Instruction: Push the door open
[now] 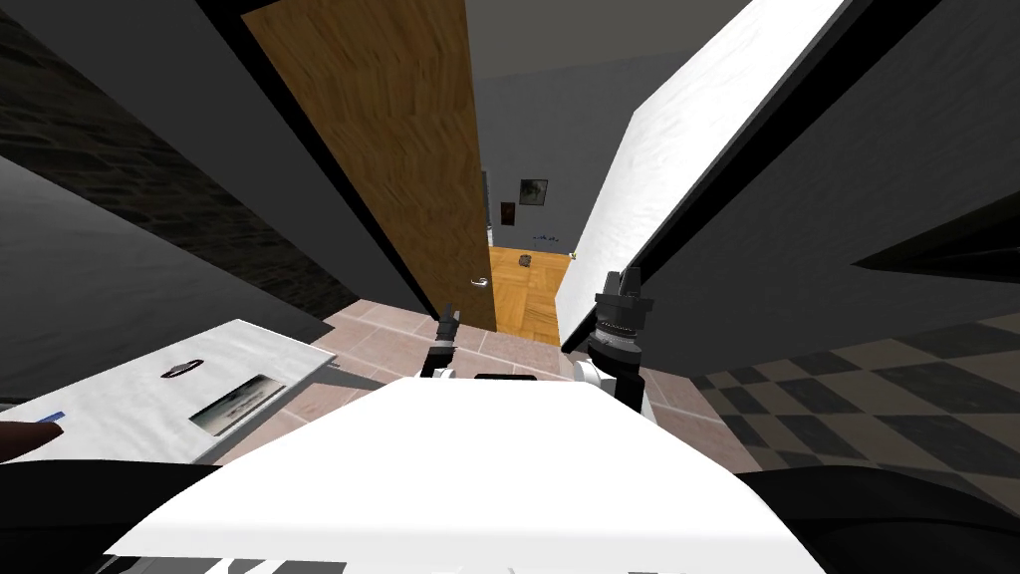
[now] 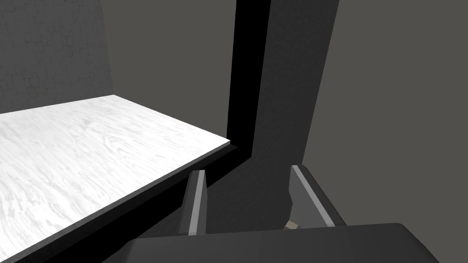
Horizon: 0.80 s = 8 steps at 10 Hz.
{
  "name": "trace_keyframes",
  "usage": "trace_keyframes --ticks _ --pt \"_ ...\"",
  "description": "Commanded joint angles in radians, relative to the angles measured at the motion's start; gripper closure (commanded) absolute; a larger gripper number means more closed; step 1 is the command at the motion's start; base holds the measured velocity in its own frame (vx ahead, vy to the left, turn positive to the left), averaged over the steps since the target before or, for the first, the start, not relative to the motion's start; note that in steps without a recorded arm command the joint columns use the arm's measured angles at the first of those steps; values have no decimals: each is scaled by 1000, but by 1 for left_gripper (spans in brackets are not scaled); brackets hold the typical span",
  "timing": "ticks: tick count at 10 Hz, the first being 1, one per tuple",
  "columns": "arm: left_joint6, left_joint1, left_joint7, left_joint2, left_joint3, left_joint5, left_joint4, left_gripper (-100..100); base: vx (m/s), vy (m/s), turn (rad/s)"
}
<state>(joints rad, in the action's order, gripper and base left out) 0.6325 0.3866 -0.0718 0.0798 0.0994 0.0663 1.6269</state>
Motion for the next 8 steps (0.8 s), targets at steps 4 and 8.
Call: trace_keyframes --ticks 4,8 --pt "21 -31 10 1 20 -2 -113 -100 74 51 -50" --pt "41 -54 20 0 41 -5 -211 -100 88 74 -50"
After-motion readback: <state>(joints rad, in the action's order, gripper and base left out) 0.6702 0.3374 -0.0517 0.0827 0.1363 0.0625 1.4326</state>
